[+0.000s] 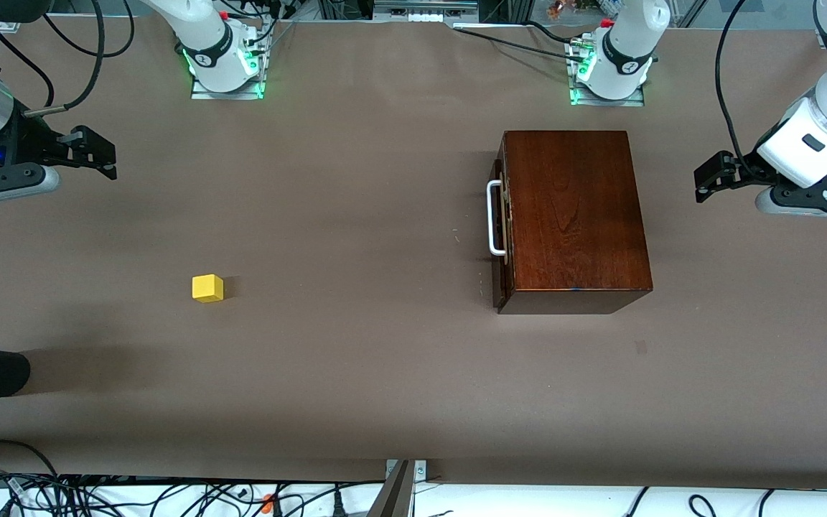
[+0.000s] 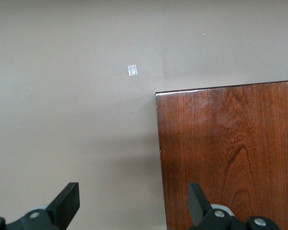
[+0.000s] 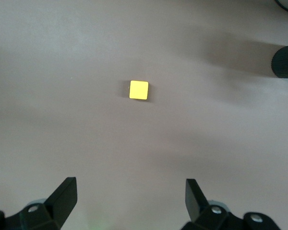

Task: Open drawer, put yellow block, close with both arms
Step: 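Move the left gripper toward the metal handle of the wooden box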

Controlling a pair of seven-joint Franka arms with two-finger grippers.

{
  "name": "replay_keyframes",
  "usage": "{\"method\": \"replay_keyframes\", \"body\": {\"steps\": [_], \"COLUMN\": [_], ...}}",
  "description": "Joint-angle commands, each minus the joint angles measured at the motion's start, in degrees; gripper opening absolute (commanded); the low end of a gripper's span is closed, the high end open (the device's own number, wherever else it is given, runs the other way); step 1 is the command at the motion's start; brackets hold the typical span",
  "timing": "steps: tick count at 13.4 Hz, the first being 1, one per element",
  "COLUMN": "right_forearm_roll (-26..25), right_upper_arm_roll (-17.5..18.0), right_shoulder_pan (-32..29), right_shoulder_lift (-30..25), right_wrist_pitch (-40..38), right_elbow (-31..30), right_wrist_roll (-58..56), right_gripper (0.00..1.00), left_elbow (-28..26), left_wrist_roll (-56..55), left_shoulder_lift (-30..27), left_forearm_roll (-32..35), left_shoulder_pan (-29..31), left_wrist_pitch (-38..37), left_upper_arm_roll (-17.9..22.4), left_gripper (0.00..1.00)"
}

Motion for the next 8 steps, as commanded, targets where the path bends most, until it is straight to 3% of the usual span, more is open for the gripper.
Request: {"method": "replay_keyframes", "body": {"steps": [1, 8], "right_forearm_roll": [-0.64, -0.64], "right_upper_arm_roll": [-0.35, -0.35], "right_shoulder_pan": [0.28, 0.19], "right_shoulder_lift": [0.55, 0.55], "right_wrist_pitch": [-1.36, -1.27], "right_elbow": [1.64, 1.64], "right_wrist_roll": [-0.86, -0.86], "right_gripper": [1.00, 1.00], "left_elbow": [0.99, 1.17], "left_wrist_roll": [0.18, 0.09], "left_shoulder_lift": [0.23, 0.23], "left_forearm_roll": [0.09, 0.09], "left_shoulder_pan": [0.56, -0.22], "left_wrist_pitch": [-1.04, -2.27], "left_upper_arm_roll": [-0.35, -0.70], "left_gripper": [1.00, 1.00]}}
